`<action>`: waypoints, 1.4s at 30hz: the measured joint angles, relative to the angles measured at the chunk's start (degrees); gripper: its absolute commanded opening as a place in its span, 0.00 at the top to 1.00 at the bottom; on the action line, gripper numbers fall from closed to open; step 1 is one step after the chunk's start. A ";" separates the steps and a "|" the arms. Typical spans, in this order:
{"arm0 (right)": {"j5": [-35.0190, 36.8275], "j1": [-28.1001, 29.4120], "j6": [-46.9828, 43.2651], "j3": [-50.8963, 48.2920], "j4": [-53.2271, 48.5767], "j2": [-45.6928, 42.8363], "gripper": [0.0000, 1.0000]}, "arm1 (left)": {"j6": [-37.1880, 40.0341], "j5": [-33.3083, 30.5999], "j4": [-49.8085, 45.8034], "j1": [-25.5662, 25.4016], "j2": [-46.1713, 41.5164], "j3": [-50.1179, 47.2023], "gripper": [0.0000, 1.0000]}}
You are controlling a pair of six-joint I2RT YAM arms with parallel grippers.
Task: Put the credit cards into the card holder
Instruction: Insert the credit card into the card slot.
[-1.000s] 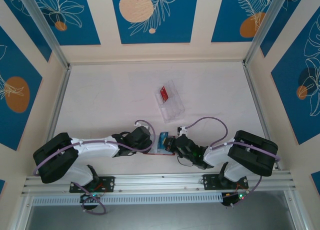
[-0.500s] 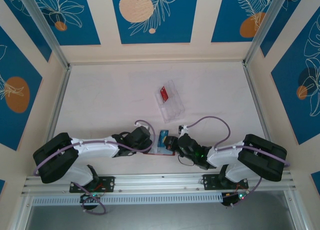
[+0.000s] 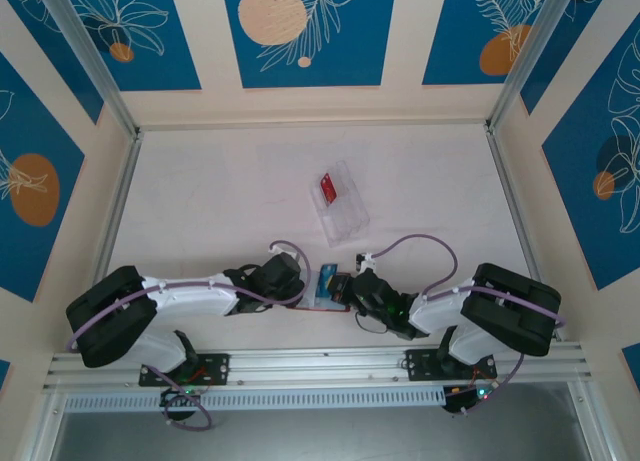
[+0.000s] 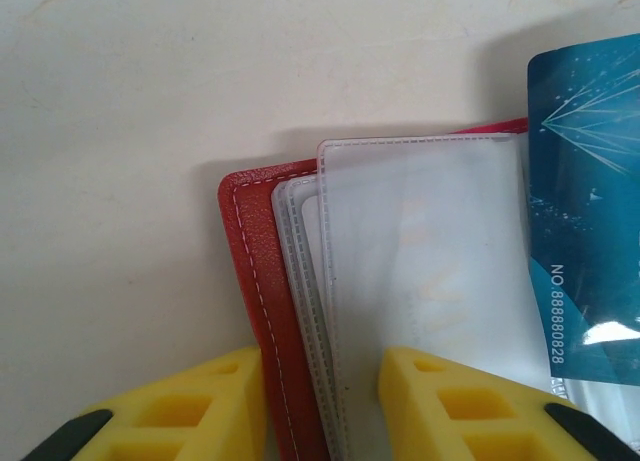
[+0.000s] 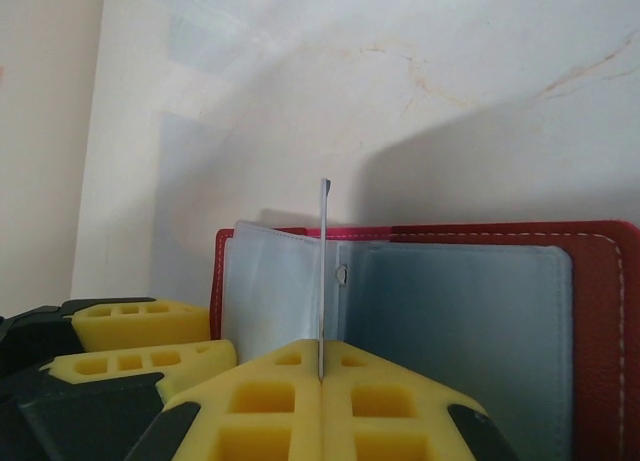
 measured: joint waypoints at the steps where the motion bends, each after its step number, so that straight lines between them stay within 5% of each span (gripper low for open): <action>1: -0.04 -0.11 0.04 0.00 0.17 0.09 1.00 | 0.02 0.00 -0.02 0.00 0.00 0.00 0.66; 16: -0.15 -0.15 0.13 -0.72 -1.14 -3.85 1.00 | 0.02 0.00 0.46 0.00 0.39 0.02 0.66; 42: -1.51 -0.85 1.64 -0.96 4.00 1.53 1.00 | 0.00 0.00 0.57 0.00 0.44 0.02 0.66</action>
